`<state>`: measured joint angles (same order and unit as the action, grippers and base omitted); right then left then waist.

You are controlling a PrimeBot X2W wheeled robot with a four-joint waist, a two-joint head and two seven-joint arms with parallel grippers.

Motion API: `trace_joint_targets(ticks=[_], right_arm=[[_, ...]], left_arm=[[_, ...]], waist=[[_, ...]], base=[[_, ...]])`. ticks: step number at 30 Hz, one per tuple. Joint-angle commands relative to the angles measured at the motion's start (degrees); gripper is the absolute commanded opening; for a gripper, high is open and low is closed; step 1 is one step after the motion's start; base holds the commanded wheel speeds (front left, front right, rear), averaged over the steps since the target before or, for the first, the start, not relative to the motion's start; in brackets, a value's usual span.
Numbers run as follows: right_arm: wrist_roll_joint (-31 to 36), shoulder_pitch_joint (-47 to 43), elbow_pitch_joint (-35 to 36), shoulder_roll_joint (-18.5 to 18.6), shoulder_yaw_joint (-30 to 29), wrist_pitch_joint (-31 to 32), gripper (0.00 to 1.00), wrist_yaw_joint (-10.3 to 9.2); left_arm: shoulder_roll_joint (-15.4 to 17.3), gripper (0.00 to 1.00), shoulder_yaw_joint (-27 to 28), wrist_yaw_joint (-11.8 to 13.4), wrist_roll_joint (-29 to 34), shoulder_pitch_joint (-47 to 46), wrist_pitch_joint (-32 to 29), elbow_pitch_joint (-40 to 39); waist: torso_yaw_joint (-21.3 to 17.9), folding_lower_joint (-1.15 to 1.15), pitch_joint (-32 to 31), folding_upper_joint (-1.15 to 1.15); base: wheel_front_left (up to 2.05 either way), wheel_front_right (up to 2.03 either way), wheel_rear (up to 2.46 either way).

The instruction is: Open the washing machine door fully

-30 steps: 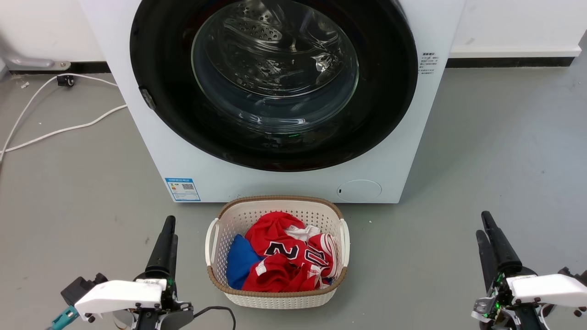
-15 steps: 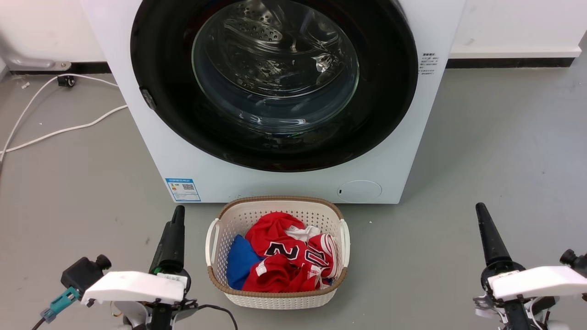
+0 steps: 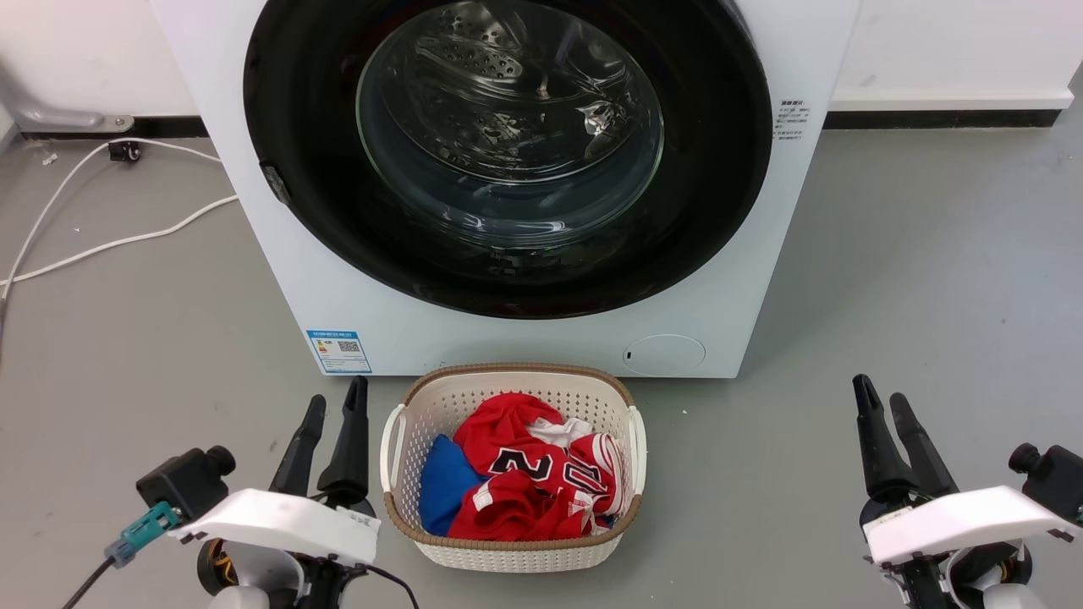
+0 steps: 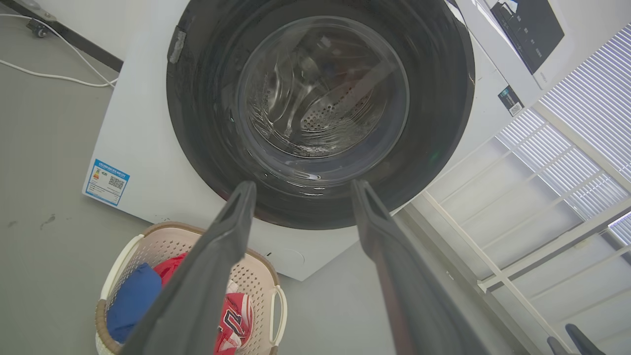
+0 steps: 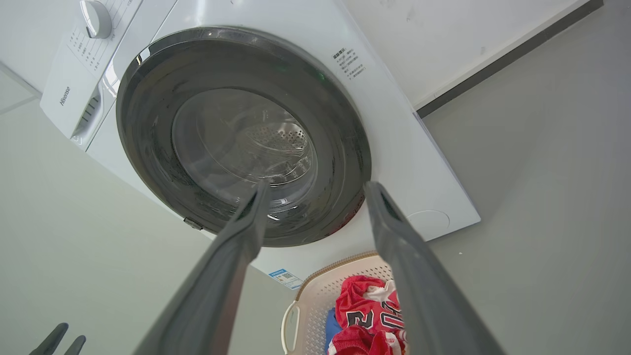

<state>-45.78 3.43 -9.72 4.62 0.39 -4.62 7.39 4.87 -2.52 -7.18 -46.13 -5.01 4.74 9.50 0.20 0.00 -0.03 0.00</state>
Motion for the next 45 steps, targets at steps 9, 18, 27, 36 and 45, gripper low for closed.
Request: trace_joint_targets(ticks=[9, 18, 27, 36, 45], right_arm=[[9.69, 0.17, 0.15, 0.13, 0.05, -1.91, 1.0, 0.08], [17.46, -0.04, 0.53, -0.26, 0.49, -2.61, 1.0, 0.09], [23.89, -0.53, 0.99, -0.5, 0.79, -2.92, 1.0, 0.1], [29.67, -0.83, 1.31, -0.9, 0.27, -3.22, 1.0, 0.11], [33.58, -1.39, 1.52, -1.36, -0.15, -4.04, 1.0, 0.12]], left_arm=[[1.69, 1.0, -2.49, 1.25, 9.86, -2.08, 1.91, -0.13], [3.01, 1.0, -4.21, 2.42, 16.21, -2.56, 3.33, 0.45], [3.81, 1.0, -5.73, 3.54, 21.57, -3.02, 4.73, 0.9], [4.5, 1.0, -6.67, 4.29, 25.92, -3.28, 5.87, 1.44], [4.63, 1.0, -7.11, 4.54, 29.42, -3.51, 7.06, 2.06]], waist=[[0.12, 0.0, -0.1, 0.0], [0.09, 0.0, -0.17, 0.0], [0.12, 0.0, -0.19, 0.0], [0.17, 0.0, -0.33, 0.0], [0.22, 0.0, -0.38, 0.0]], base=[[0.0, 0.0, 0.0], [0.0, 0.0, 0.0], [0.0, 0.0, 0.0], [0.0, 0.0, 0.0], [0.0, 0.0, 0.0]])
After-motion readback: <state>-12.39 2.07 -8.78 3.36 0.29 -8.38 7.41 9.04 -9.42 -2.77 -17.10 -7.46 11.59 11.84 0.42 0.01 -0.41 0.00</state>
